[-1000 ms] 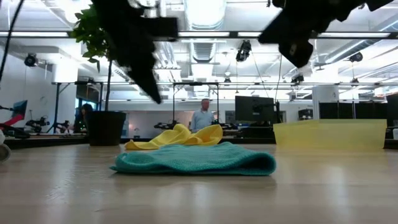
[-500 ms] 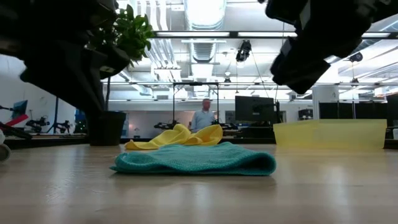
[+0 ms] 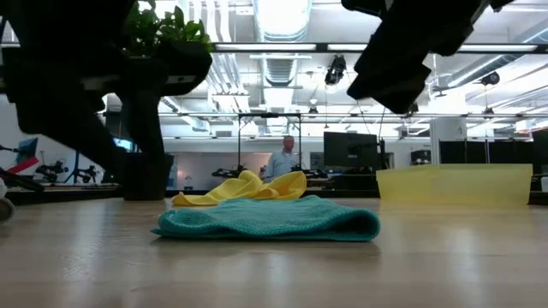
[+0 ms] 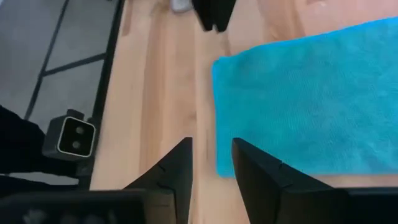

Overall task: Fold microfiber towels
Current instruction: Fold the blue microfiber towel

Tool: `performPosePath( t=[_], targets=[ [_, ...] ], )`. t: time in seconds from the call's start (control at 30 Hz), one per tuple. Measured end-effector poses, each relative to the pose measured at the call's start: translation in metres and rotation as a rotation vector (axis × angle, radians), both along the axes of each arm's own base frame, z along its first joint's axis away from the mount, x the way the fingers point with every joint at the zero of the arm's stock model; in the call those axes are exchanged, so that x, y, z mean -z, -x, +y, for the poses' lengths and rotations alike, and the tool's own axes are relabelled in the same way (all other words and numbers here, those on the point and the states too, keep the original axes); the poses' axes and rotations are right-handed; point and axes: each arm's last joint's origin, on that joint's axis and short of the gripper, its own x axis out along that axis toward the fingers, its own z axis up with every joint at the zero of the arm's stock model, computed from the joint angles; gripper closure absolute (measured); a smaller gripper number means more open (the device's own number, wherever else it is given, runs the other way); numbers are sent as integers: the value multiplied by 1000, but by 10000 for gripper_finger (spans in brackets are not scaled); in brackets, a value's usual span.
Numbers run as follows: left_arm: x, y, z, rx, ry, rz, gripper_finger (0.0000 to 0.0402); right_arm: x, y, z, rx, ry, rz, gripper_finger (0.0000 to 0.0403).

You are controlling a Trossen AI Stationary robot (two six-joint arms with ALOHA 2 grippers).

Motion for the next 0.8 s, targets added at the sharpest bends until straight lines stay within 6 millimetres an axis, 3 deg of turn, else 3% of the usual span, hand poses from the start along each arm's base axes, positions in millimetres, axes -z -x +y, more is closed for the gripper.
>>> performPosePath(
  t=[0.53,0.8],
  targets=[
    [39,-29,-15,54,-102,68,299,0,1,0,26,-21,28,325],
    [59,-34,-7,-127,19,204,311,0,1,0,28,-24,29,326]
  ],
)
